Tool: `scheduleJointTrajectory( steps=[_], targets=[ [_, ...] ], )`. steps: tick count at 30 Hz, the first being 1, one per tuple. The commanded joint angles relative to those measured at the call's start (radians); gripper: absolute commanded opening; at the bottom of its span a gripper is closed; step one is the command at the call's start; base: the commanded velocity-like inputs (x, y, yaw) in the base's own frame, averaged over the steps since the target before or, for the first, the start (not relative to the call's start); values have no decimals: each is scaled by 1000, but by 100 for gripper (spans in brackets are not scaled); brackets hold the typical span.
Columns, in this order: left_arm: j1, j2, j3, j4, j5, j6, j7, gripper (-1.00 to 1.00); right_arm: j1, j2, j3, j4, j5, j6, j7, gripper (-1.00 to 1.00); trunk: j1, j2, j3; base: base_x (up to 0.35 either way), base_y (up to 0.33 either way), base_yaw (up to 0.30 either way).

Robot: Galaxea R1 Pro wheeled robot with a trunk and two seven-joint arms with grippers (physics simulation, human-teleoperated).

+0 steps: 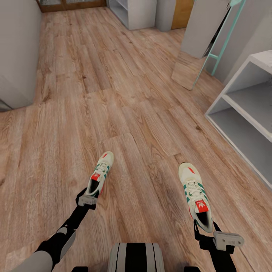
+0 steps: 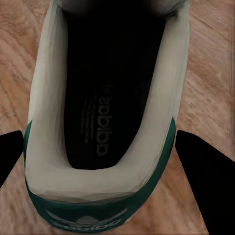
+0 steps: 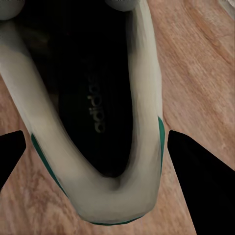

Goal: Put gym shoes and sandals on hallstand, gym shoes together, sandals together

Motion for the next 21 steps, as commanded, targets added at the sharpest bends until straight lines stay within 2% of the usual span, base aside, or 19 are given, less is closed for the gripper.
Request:
scheduleJointTrajectory(
  steps=[1,5,9,12,14,15,19,20,21],
  targets=[
    [7,-1,1,-16,-1,8,4,-100,0,0,0,0,0,0,0,-100,0,0,2,0,0,0],
    [28,-1,3,-91,1,72,44,-100,0,0,0,0,0,-1,0,-100,0,0,8,0,0,0],
    [52,-2,2,-151,1,98,65,-100,0,0,0,0,0,0,0,-100,0,0,14,0,0,0],
    [98,-2,4,-238,1,133,75,-100,0,0,0,-1,0,0,-1,-100,0,0,19,0,0,0],
    [134,-1,6,-318,1,183,80,-100,0,0,0,-1,0,0,0,-100,0,0,22,0,0,0],
    [175,0,12,-415,1,242,85,-100,0,0,0,-1,0,0,0,-100,0,0,23,0,0,0],
    [275,0,34,-618,-1,343,103,-100,0,0,0,-1,0,0,0,-100,0,0,29,0,0,0],
    [341,1,51,-737,-2,390,112,-100,0,0,0,-1,0,0,0,-100,0,0,31,0,0,0],
    [357,1,56,-765,-3,401,114,-100,0,0,0,-1,0,0,0,-100,0,0,33,0,0,0]
  ],
)
